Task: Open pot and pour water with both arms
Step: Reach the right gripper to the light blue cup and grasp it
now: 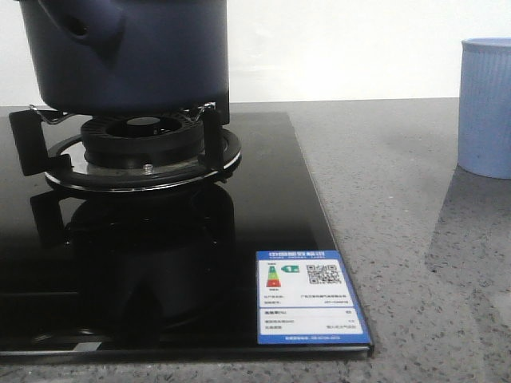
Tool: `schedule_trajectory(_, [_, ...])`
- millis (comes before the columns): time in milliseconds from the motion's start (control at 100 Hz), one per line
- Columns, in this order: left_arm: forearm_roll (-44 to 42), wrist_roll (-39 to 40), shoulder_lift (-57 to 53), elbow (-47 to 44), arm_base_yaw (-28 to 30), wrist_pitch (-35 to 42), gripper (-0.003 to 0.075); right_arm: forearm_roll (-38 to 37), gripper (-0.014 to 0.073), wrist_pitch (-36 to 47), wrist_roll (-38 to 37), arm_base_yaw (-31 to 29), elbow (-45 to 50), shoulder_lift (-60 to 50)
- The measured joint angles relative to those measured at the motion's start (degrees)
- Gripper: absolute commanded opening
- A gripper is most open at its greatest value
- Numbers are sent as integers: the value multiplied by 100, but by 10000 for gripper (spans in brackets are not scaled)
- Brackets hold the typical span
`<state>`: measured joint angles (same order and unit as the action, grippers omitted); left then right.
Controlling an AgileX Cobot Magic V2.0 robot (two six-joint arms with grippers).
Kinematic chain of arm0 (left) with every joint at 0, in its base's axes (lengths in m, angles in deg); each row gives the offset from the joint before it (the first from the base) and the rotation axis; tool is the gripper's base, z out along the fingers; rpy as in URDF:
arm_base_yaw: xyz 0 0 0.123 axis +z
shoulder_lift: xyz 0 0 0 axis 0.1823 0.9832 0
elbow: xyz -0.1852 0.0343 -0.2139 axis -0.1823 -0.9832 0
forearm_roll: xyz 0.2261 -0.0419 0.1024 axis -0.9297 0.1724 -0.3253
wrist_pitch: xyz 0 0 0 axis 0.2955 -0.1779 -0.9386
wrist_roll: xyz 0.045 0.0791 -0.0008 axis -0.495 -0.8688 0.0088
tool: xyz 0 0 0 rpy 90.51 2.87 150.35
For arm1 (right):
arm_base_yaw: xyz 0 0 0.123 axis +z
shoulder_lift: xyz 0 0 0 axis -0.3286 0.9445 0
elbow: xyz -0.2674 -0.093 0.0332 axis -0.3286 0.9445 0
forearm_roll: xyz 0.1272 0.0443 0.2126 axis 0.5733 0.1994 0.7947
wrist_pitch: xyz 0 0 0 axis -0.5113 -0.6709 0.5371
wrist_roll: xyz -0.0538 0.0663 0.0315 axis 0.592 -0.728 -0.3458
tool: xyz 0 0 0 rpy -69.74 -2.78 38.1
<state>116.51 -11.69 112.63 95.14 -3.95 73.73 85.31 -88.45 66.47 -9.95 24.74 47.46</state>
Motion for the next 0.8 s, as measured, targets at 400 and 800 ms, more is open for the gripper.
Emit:
schedule_trajectory(400, [-26,0,0,0,0,-121,372,4,580,508,11,0,0,443])
schedule_trajectory(800, [-26,0,0,0,0,-121,372,4,580,1590,15,388,0,1238])
